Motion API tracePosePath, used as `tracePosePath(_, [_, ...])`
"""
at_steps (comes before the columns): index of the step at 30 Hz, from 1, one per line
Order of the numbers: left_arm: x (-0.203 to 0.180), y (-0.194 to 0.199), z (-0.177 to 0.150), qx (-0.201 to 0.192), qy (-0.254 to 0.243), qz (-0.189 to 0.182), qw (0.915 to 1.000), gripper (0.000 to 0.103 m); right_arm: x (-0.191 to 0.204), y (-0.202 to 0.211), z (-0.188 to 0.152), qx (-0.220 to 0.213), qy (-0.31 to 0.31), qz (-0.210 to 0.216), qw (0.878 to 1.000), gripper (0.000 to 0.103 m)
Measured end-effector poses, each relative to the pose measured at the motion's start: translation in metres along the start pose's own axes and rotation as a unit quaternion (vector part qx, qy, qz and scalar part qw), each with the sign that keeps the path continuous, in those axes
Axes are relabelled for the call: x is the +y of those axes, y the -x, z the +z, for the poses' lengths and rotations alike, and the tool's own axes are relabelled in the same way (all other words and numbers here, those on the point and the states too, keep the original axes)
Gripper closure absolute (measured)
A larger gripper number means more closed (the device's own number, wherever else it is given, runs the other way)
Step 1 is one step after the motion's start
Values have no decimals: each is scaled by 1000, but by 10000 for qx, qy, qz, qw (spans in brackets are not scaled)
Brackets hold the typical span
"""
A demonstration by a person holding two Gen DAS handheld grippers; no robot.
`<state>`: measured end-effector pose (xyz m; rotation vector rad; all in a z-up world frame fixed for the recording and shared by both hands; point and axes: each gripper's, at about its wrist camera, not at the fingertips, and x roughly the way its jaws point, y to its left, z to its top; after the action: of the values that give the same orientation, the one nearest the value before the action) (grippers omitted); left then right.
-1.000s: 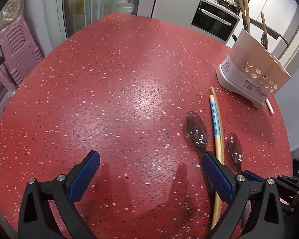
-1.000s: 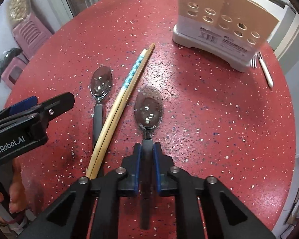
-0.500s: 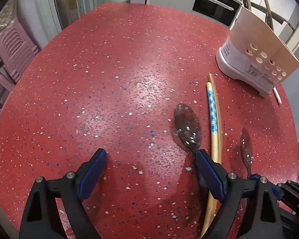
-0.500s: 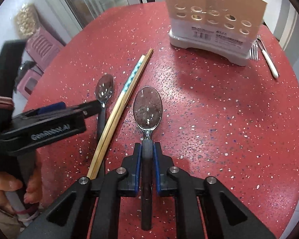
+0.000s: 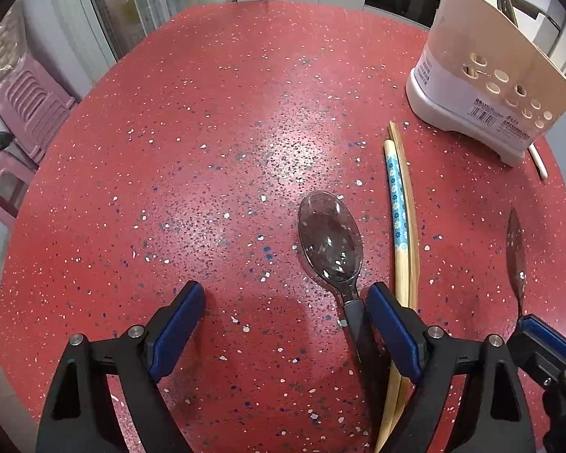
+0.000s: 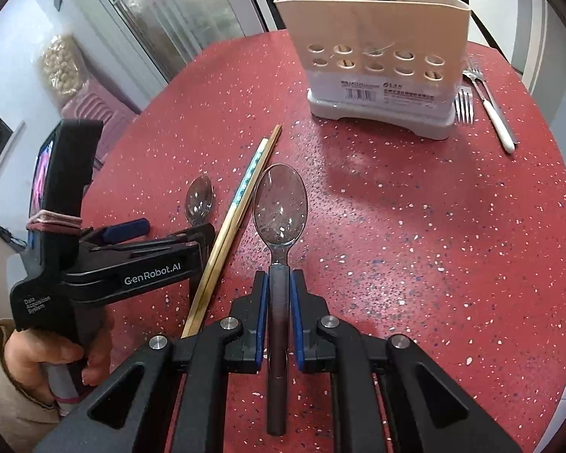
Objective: Organize utensils
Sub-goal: 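Grasp a dark spoon handle with the right tool while the left tool grasps another dark spoon, then lift both held spoons bowl-up and carry them above the beige holder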
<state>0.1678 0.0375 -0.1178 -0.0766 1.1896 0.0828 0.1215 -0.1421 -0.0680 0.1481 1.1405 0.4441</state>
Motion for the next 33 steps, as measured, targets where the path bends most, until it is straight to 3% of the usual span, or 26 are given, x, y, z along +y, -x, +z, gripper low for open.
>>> tracePosePath(8, [-27, 13, -4, -21, -376, -156, 9992, 35, -23, 12, -3, -108, -146, 79, 9998, 90])
tracePosePath(10, [-33, 16, -6, -30, -485, -187, 9986, 56, -27, 16, -4, -131, -183, 88, 9997, 90])
tracePosePath(12, [-38, 18, -6, -43, -586, -190, 9981, 67, -30, 18, -6, -153, -216, 99, 9996, 90])
tracePosePath(17, [-35, 27, -13, -257, -684, -245, 9970, 67, -36, 27, -8, -239, -260, 154, 9993, 90])
tracePosePath(24, [-19, 61, -31, -765, -456, -473, 9949, 67, -45, 41, -7, -382, -324, 367, 9981, 90])
tracePosePath(33, [-5, 113, -13, -1424, -298, -881, 9854, 67, -58, 75, 12, -752, -356, 527, 9951, 90])
